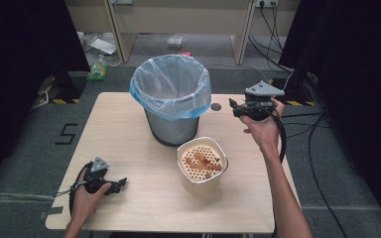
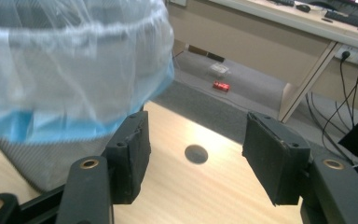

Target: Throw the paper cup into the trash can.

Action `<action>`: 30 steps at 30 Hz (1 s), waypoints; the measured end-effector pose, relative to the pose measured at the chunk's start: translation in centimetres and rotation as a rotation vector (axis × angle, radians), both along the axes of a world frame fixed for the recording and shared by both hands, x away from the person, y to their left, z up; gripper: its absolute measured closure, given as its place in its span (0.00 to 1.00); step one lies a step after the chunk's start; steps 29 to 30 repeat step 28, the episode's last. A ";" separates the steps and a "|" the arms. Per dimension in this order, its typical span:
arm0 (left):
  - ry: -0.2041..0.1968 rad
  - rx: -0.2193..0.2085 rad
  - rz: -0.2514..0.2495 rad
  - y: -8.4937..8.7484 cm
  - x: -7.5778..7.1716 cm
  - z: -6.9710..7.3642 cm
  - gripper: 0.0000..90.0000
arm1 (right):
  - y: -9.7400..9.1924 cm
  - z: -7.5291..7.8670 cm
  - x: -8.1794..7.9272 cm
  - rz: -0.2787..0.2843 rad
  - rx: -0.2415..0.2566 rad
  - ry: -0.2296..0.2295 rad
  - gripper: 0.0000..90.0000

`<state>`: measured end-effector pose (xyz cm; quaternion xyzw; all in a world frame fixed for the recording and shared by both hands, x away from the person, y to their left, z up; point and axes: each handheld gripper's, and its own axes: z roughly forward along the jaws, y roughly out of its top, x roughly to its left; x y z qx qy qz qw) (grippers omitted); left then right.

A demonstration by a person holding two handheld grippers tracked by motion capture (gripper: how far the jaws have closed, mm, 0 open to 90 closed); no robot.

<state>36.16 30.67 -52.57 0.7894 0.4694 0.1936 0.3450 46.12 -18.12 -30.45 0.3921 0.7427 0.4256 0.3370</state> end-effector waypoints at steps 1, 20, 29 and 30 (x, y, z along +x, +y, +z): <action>0.000 0.000 0.000 0.0 0.0 0.0 0.00 | -0.3 -0.4 -0.3 0.001 -0.001 0.000 0.46; 0.001 0.002 0.000 0.0 0.0 0.0 0.00 | -3.9 -8.8 -4.2 -0.040 0.026 0.089 0.44; 0.001 0.002 0.000 0.0 0.0 0.0 0.00 | -4.5 -10.5 -5.1 -0.064 0.034 0.089 0.42; 0.001 0.002 0.000 0.0 0.0 0.0 0.00 | -4.5 -10.5 -5.1 -0.064 0.034 0.089 0.42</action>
